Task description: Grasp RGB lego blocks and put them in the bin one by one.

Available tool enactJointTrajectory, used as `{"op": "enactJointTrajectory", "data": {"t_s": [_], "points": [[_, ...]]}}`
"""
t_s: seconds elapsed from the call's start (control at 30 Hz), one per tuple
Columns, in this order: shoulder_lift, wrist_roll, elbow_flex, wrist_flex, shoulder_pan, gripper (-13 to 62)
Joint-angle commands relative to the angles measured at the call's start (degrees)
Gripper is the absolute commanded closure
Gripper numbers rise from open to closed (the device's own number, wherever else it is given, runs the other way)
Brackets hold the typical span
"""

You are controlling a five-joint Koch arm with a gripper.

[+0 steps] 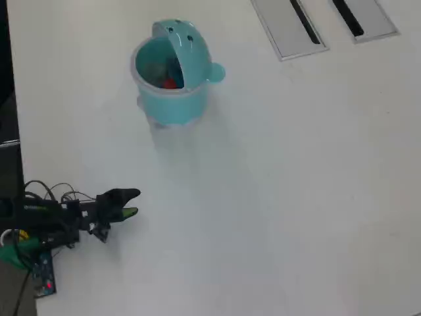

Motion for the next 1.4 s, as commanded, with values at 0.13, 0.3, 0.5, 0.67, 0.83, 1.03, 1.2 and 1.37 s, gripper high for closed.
{"op": "enactJointTrajectory", "data": {"t_s": [0.13,0.3,0.5,0.67,0.83,1.03,1.2,1.37], "points": [[2.72,4.66,4.13,2.99,0.09,14.8],[2.72,8.26,4.13,7.29,0.35,14.9],[2.72,10.90,4.13,12.66,0.26,14.8],[2.37,11.69,4.13,16.70,0.18,14.8],[2.55,12.13,4.13,18.90,0.26,14.9],[2.55,14.41,4.13,18.90,0.44,15.0],[2.64,14.33,4.13,18.90,0.18,14.9],[2.64,14.33,4.13,18.90,0.18,14.9]]}}
